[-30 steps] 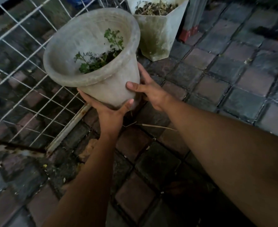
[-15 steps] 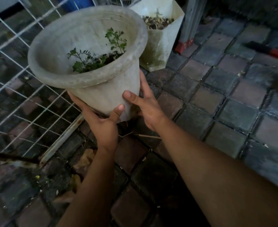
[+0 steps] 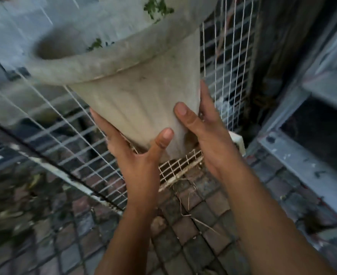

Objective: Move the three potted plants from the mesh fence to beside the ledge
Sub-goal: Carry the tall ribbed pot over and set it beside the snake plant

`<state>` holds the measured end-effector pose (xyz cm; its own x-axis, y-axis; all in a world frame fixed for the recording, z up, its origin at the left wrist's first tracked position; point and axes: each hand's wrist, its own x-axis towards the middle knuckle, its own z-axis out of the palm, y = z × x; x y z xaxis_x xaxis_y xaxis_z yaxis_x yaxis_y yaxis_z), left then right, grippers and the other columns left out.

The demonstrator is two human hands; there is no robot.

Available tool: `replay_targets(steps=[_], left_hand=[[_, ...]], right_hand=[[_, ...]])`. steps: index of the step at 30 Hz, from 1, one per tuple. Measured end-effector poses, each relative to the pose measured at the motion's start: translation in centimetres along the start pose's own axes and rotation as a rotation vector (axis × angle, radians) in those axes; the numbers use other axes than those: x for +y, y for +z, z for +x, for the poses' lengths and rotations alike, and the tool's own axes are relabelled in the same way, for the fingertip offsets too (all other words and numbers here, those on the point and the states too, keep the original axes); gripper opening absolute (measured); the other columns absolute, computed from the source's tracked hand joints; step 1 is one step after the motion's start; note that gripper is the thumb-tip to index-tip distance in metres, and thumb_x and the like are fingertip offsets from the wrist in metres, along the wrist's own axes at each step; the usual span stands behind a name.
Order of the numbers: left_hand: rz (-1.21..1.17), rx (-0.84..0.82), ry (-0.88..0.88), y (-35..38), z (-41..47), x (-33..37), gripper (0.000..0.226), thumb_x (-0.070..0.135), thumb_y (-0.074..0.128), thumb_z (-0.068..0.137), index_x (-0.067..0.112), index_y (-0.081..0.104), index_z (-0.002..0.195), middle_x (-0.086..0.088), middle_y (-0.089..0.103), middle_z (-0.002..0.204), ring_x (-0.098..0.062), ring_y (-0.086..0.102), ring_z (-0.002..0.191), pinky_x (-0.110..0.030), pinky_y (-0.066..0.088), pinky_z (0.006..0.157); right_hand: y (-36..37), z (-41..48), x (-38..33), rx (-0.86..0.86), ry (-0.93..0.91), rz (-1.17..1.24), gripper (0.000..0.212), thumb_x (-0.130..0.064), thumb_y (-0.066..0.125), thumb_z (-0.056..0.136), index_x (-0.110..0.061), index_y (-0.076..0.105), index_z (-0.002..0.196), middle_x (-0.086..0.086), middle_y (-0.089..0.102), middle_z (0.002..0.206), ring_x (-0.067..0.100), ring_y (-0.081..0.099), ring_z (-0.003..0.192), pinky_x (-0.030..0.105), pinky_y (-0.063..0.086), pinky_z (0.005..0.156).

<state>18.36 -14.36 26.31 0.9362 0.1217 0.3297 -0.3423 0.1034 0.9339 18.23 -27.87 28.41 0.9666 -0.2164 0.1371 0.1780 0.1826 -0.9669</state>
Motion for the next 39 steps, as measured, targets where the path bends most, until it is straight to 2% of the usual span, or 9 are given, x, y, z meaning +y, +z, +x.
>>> replay_targets(steps=[5, 9, 11, 16, 19, 25, 29, 36, 39], left_hand=[[0.016, 0.036, 0.037, -0.9, 4.8, 20.9, 0.128, 0.061, 0.090, 0.067, 0.060, 0.003, 0.160, 0.025, 0.024, 0.171, -0.009, 0.039, 0.155, -0.048, 0.044, 0.123], [-0.016, 0.123, 0.048, -3.2, 6.8, 36.4, 0.134, 0.065, 0.088, 0.068, 0.047, -0.003, 0.164, 0.022, 0.022, 0.173, -0.011, 0.040, 0.155, -0.047, 0.046, 0.121], [0.007, 0.173, 0.075, -5.0, 6.8, 43.0, 0.137, 0.066, 0.088, 0.067, 0.044, -0.006, 0.165, 0.011, 0.017, 0.176, -0.017, 0.037, 0.158, -0.056, 0.040, 0.124], [0.148, 0.247, 0.212, -11.9, 6.7, 56.0, 0.128, 0.048, 0.087, 0.075, 0.038, 0.001, 0.168, 0.029, 0.036, 0.164, -0.005, 0.047, 0.149, -0.051, 0.049, 0.118], [0.198, 0.281, 0.281, -17.1, 6.7, 61.3, 0.125, 0.046, 0.087, 0.075, 0.040, 0.003, 0.167, 0.016, 0.032, 0.171, -0.011, 0.046, 0.151, -0.053, 0.048, 0.119], [0.224, 0.385, 0.350, -29.1, 6.7, 67.3, 0.121, 0.043, 0.087, 0.076, 0.045, 0.007, 0.166, 0.025, 0.036, 0.168, -0.004, 0.048, 0.149, -0.048, 0.045, 0.121], [0.258, 0.436, 0.363, -38.7, 6.2, 70.0, 0.121, 0.042, 0.089, 0.074, 0.050, 0.009, 0.165, 0.026, 0.034, 0.169, -0.008, 0.046, 0.152, -0.050, 0.045, 0.122], [0.395, 0.601, 0.382, -53.1, 5.2, 72.6, 0.123, 0.055, 0.086, 0.075, 0.053, 0.001, 0.164, 0.039, 0.017, 0.169, 0.005, 0.029, 0.157, -0.046, 0.032, 0.129], [0.424, 0.709, 0.378, -59.1, 4.9, 73.2, 0.126, 0.070, 0.086, 0.068, 0.060, 0.003, 0.161, 0.040, 0.019, 0.168, -0.007, 0.033, 0.159, -0.052, 0.034, 0.127]], right_hand=[[5.8, 0.1, -20.4, -0.151, 0.058, -0.058, 0.088, -0.082, 0.079, 0.061, -0.076, 0.037, 0.138, -0.029, 0.062, 0.138, -0.002, 0.067, 0.120, 0.028, 0.062, 0.089], [11.7, -1.2, -35.4, -0.273, 0.022, -0.126, 0.095, -0.082, 0.076, 0.063, -0.070, 0.032, 0.147, -0.011, 0.048, 0.152, 0.015, 0.057, 0.137, 0.048, 0.055, 0.106], [15.0, -2.5, -40.5, -0.342, -0.040, -0.099, 0.092, -0.075, 0.079, 0.070, -0.068, 0.031, 0.149, -0.011, 0.046, 0.158, 0.014, 0.054, 0.141, 0.044, 0.053, 0.110], [24.1, -6.4, -48.4, -0.463, -0.124, 0.014, 0.087, -0.068, 0.080, 0.075, -0.069, 0.029, 0.145, -0.027, 0.052, 0.153, 0.002, 0.056, 0.138, 0.029, 0.056, 0.102], [29.9, -8.1, -51.4, -0.539, -0.152, 0.042, 0.083, -0.063, 0.080, 0.077, -0.069, 0.032, 0.144, -0.034, 0.055, 0.146, -0.001, 0.058, 0.134, 0.023, 0.058, 0.095], [43.3, -11.3, -52.8, -0.652, -0.192, 0.101, 0.095, -0.051, 0.079, 0.080, -0.054, 0.027, 0.159, -0.016, 0.049, 0.159, 0.007, 0.057, 0.138, 0.042, 0.055, 0.109], [53.2, -14.1, -51.8, -0.719, -0.181, 0.164, 0.083, -0.051, 0.079, 0.077, -0.062, 0.038, 0.149, -0.017, 0.056, 0.153, 0.005, 0.061, 0.134, 0.045, 0.055, 0.109], [68.8, -18.0, -49.1, -0.858, -0.175, 0.258, 0.069, -0.048, 0.078, 0.082, -0.062, 0.047, 0.141, -0.026, 0.067, 0.137, 0.000, 0.067, 0.123, 0.022, 0.060, 0.090], [75.6, -19.0, -48.0, -0.958, -0.177, 0.257, 0.066, -0.044, 0.077, 0.085, -0.060, 0.048, 0.142, -0.024, 0.068, 0.136, 0.003, 0.068, 0.123, 0.020, 0.059, 0.090]])
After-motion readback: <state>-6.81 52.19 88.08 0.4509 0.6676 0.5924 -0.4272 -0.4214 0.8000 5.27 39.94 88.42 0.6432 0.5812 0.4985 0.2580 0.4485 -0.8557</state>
